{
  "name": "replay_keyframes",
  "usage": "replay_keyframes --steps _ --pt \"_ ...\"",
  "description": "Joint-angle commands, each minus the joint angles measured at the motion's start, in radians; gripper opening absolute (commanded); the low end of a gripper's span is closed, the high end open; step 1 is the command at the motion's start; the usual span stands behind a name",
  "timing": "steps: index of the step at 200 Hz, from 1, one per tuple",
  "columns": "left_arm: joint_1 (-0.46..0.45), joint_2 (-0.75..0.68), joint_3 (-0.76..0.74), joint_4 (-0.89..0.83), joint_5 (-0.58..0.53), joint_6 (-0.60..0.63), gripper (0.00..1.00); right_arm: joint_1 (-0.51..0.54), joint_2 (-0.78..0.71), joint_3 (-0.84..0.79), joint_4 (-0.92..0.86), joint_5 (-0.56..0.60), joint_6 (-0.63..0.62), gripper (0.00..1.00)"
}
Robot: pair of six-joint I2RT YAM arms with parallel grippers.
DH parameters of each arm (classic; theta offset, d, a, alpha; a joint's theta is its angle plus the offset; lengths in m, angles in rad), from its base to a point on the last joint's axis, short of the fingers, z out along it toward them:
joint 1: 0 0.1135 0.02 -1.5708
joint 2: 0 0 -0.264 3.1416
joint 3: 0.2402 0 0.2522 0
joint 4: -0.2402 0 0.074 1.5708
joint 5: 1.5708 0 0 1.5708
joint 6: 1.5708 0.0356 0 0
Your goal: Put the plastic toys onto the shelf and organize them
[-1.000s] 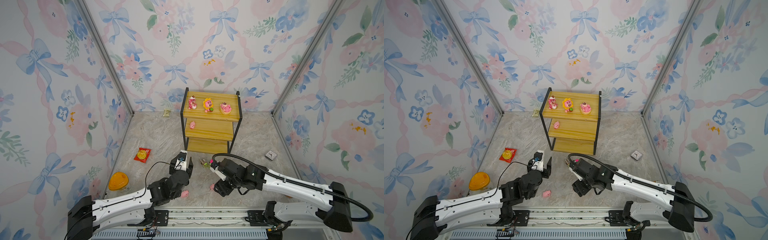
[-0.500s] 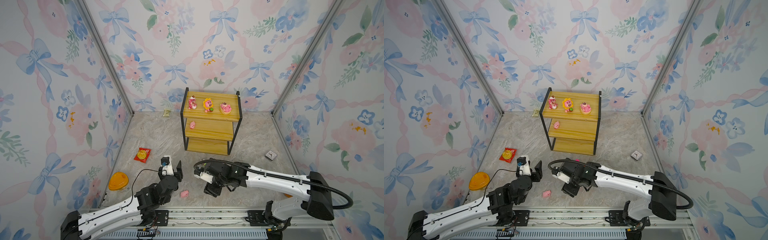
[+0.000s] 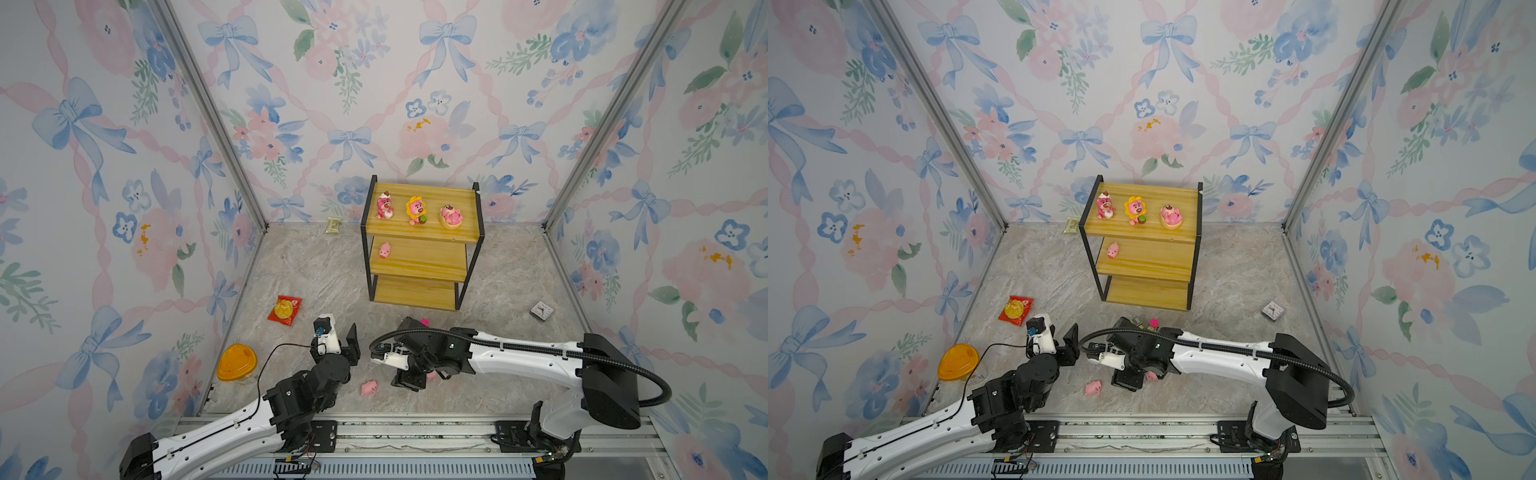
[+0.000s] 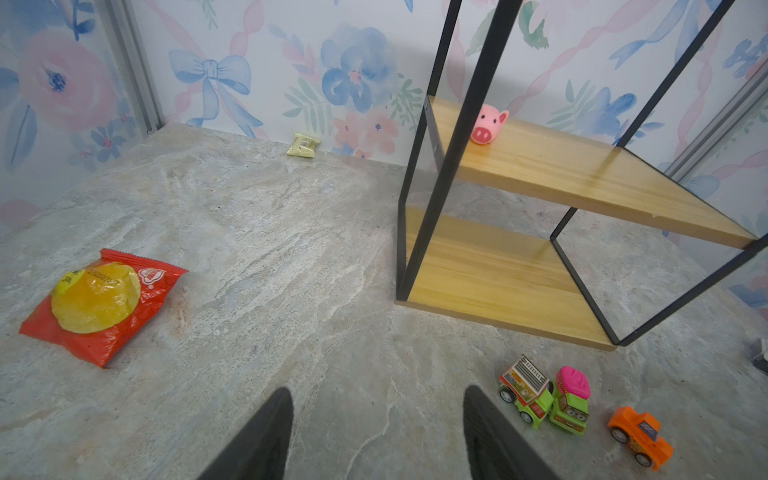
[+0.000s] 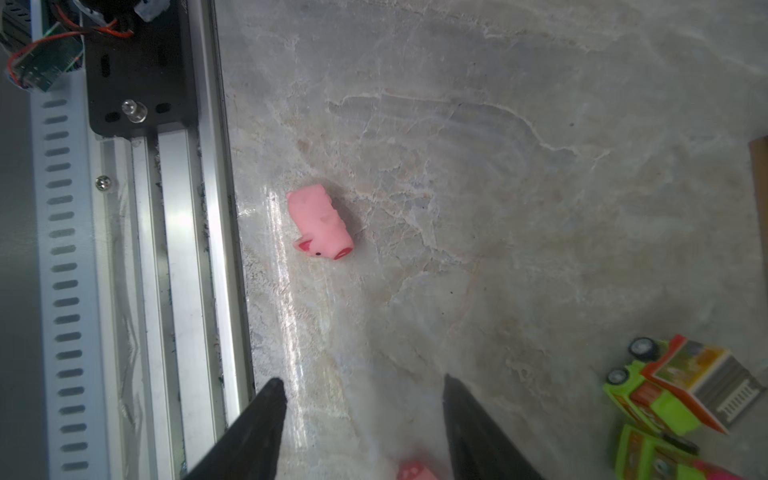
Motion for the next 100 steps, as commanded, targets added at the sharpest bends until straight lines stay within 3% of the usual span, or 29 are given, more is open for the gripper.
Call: replay_keyframes --steps 1,100 --pt "0.007 -0.02 -0.019 -0.016 -0.003 0.016 0.66 0.012 0.044 0.04 0.037 -0.032 -0.042 0.62" --pt "0.021 -0.109 -0.058 -0.05 -0.023 -0.003 0.66 0.013 0.183 0.104 0.1 -0.138 -0.085 0.61"
